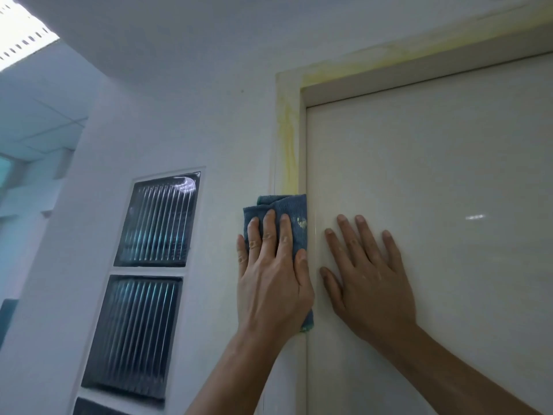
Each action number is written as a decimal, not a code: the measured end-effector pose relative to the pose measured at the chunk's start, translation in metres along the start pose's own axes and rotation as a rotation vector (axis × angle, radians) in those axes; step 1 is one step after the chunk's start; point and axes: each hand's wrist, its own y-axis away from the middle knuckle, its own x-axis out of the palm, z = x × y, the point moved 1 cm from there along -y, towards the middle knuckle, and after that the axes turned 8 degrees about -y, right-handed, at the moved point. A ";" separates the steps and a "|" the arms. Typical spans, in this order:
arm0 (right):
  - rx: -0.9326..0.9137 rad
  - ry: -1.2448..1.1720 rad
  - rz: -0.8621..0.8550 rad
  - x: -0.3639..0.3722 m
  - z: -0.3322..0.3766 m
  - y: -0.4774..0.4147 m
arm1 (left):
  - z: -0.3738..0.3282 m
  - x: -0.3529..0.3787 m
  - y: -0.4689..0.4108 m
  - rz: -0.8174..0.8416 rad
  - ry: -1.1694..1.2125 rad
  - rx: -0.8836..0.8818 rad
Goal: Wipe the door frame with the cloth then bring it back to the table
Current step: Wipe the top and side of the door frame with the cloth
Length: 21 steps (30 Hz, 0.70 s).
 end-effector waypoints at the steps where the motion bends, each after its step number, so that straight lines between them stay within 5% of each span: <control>1: 0.001 0.005 -0.004 0.001 0.000 0.000 | 0.001 0.002 -0.004 -0.016 -0.012 0.016; 21: 0.002 -0.062 -0.005 0.010 0.006 0.005 | -0.005 0.008 -0.024 -0.003 -0.026 0.031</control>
